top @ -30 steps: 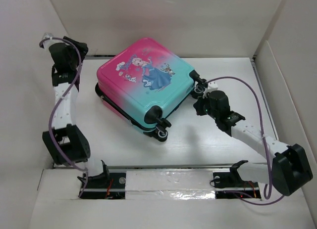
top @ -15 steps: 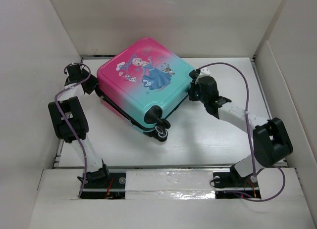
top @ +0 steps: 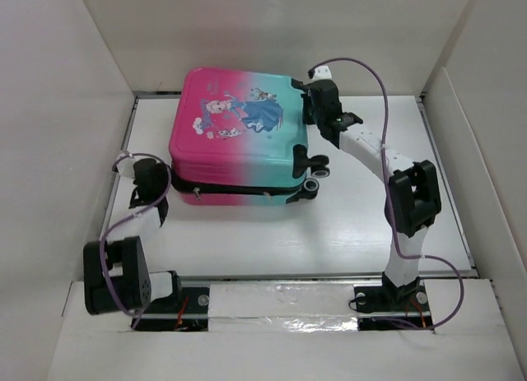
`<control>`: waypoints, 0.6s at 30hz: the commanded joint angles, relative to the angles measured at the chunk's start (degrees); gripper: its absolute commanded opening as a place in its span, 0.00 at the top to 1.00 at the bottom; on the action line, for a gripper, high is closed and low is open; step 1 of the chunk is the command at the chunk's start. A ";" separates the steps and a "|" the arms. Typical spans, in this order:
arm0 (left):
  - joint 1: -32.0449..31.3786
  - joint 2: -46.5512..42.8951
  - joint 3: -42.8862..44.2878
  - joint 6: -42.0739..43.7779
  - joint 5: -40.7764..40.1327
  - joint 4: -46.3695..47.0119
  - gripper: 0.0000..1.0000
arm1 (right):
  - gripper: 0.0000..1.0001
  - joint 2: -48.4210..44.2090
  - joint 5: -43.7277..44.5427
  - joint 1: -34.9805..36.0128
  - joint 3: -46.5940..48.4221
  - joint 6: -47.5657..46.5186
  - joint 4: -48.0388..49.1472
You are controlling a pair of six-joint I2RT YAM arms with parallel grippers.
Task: Pack the luggage
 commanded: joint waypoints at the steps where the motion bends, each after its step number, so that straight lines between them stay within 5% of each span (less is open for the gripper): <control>1: -13.32 -9.81 -5.74 -2.32 7.07 -2.13 1.00 | 1.00 3.18 -15.93 7.09 8.66 1.53 2.84; 8: -27.12 -28.38 -14.80 -2.67 1.34 -8.37 1.00 | 0.92 13.38 -24.74 4.63 32.15 0.65 -11.58; 12: -32.22 -35.42 -17.09 -3.64 -1.04 -12.85 1.00 | 0.84 6.55 -27.38 4.02 24.97 1.88 -5.18; 18: -36.19 -42.45 -16.05 -0.67 -4.72 -18.73 1.00 | 0.78 -13.48 -28.53 3.49 2.30 0.04 3.53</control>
